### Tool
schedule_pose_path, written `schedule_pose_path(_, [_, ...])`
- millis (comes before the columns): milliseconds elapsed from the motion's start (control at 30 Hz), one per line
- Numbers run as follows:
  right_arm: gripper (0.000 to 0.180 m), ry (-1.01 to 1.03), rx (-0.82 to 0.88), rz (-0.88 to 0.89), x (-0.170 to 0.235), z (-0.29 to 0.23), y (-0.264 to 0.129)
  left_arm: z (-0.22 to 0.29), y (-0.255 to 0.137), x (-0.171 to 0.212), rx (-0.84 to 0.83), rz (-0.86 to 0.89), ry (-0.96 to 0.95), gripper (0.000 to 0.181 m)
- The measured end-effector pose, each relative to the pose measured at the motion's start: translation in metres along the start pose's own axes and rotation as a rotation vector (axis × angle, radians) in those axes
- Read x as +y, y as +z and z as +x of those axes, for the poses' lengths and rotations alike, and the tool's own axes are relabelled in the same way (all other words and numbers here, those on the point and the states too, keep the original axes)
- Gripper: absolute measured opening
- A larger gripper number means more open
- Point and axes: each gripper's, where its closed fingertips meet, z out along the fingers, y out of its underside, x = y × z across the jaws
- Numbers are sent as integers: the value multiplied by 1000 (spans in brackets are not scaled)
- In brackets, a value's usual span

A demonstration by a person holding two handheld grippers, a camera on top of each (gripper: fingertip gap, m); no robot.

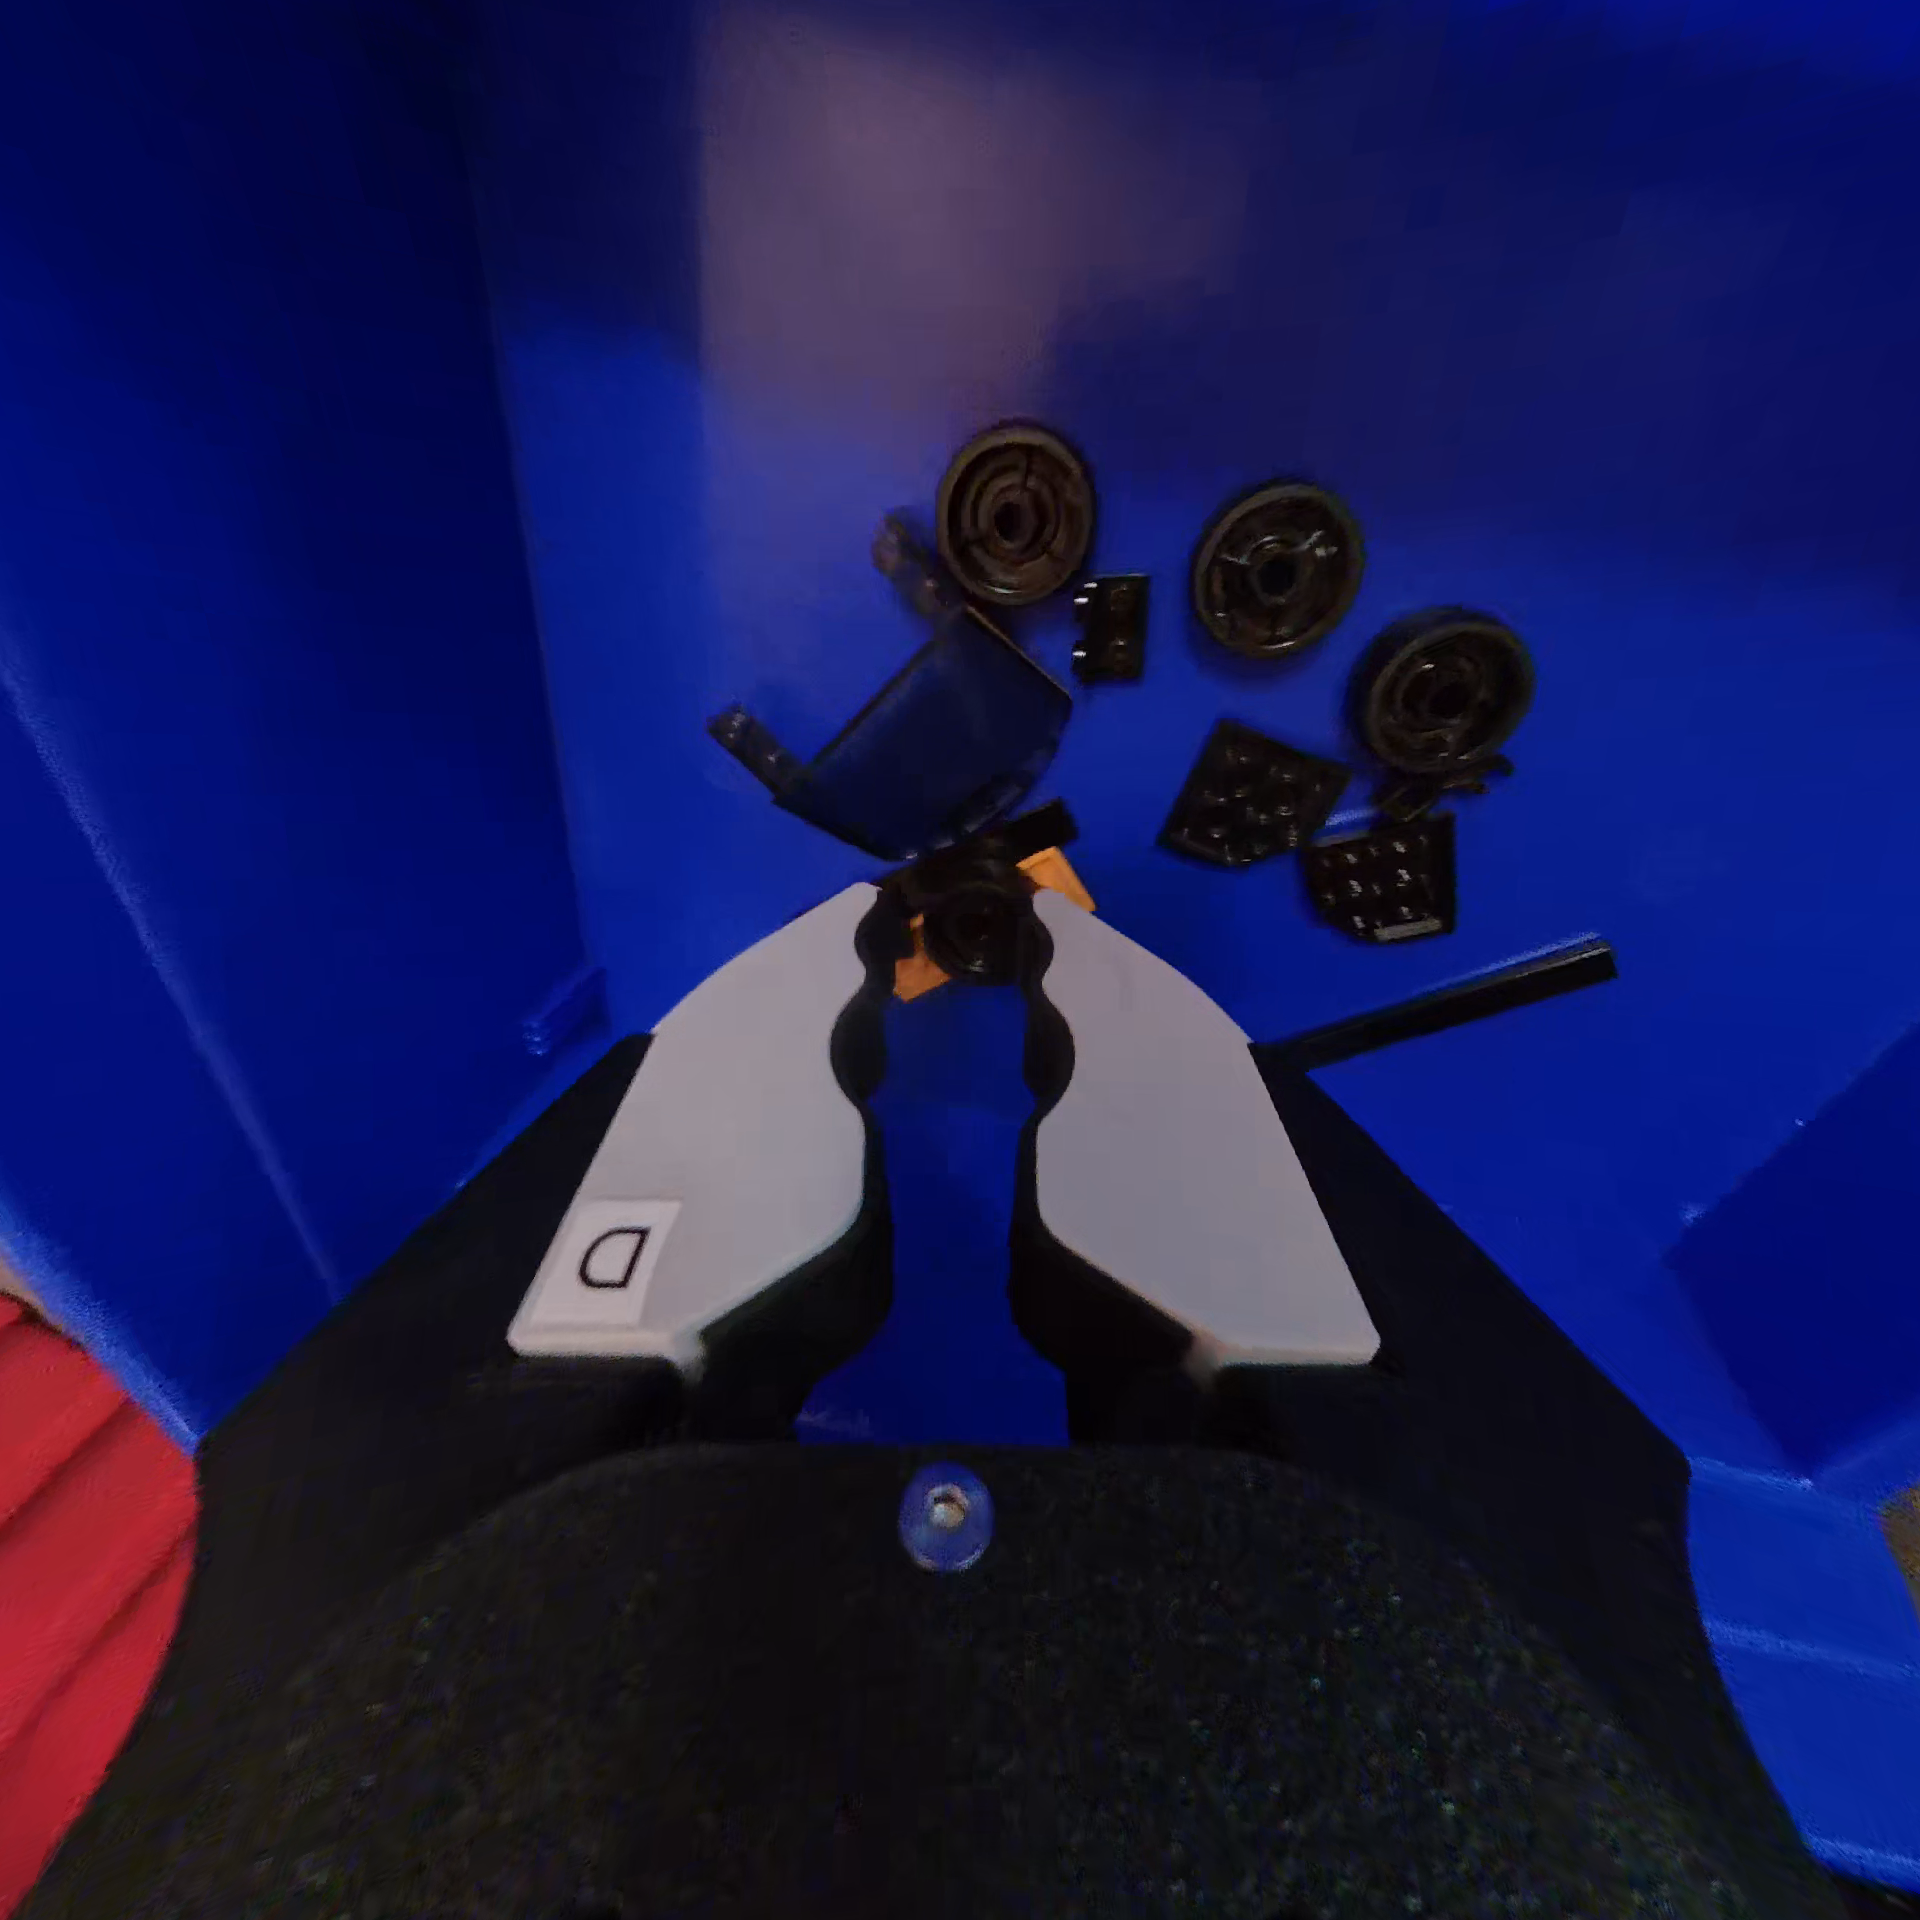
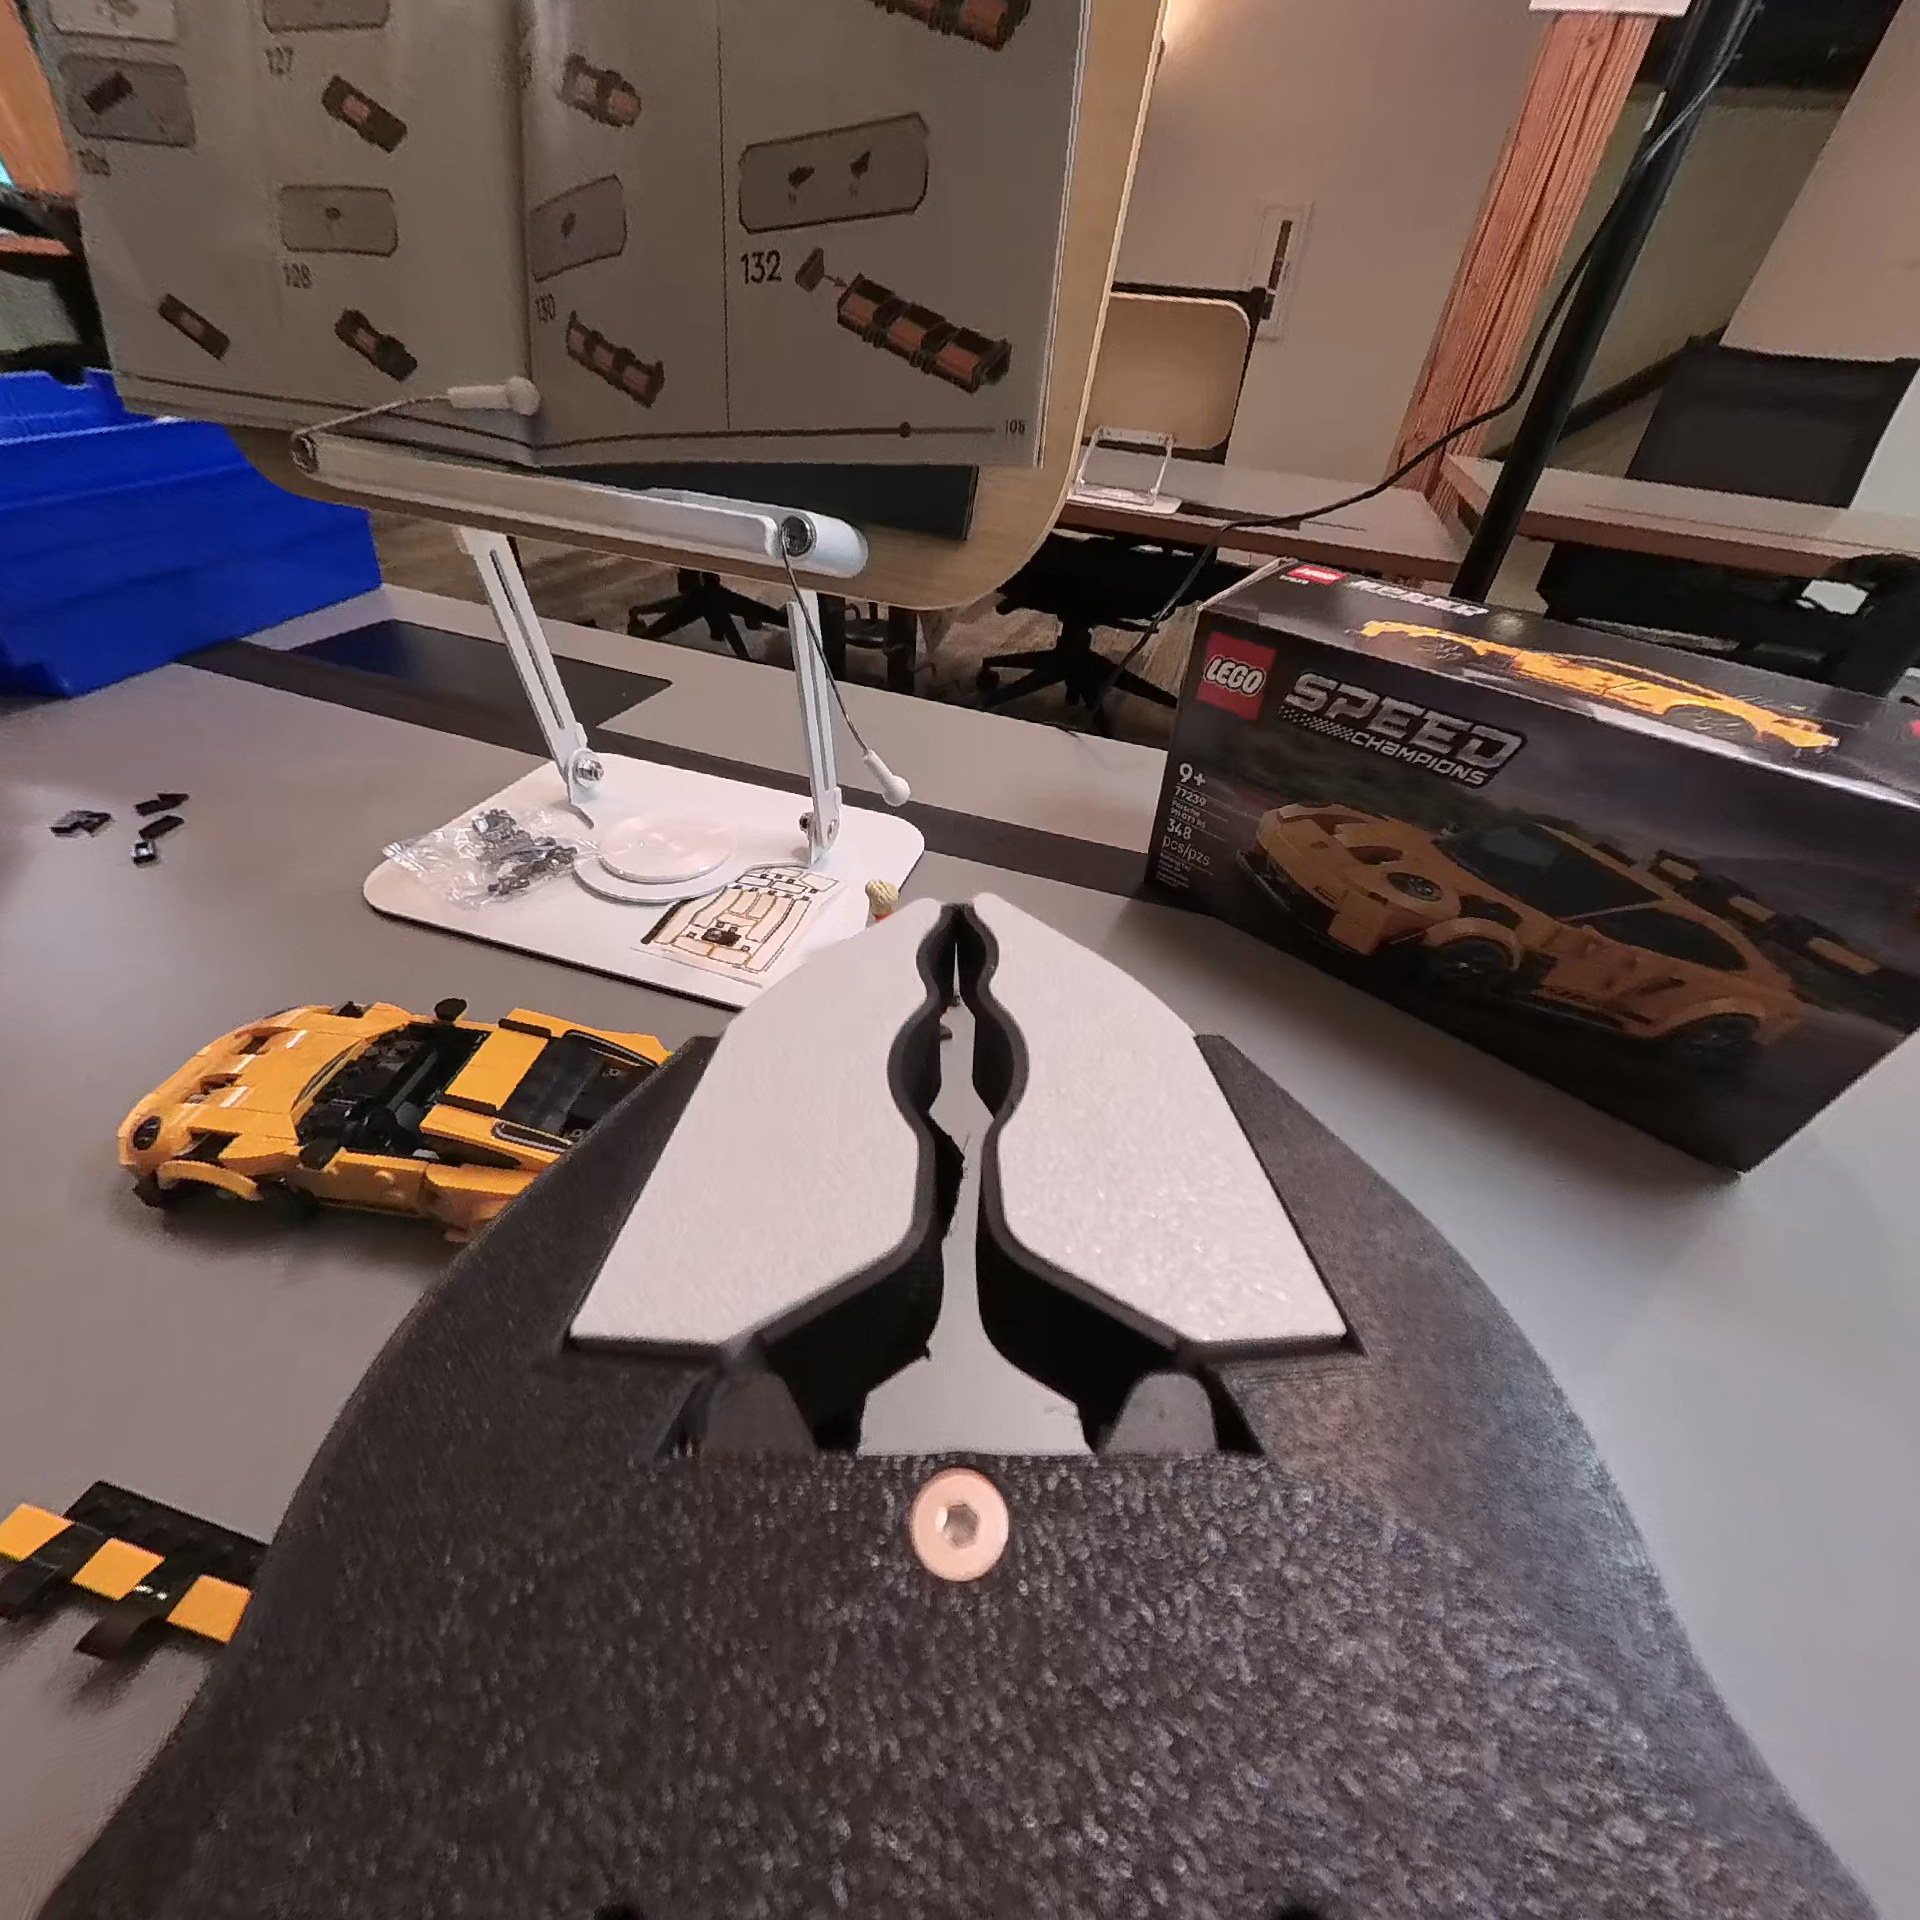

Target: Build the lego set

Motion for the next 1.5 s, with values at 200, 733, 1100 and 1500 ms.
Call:
schedule_pose_path(200, [0,7,-12,-17,5,-1,2,13,3,13,129,-97,-56,25])
schedule_pose_path(733, [0,6,-58,-27,8,-8,4,2,-30,13,117,5,-79,20])
schedule_pose_path(1100, [0,-21,-52,-25,7,-10,4,-19,12,21,70,-202,-51,23])
schedule_pose_path(1500, [0,-1,-97,-4,5,-15,3,70,-77,-38,38,79,110,10])
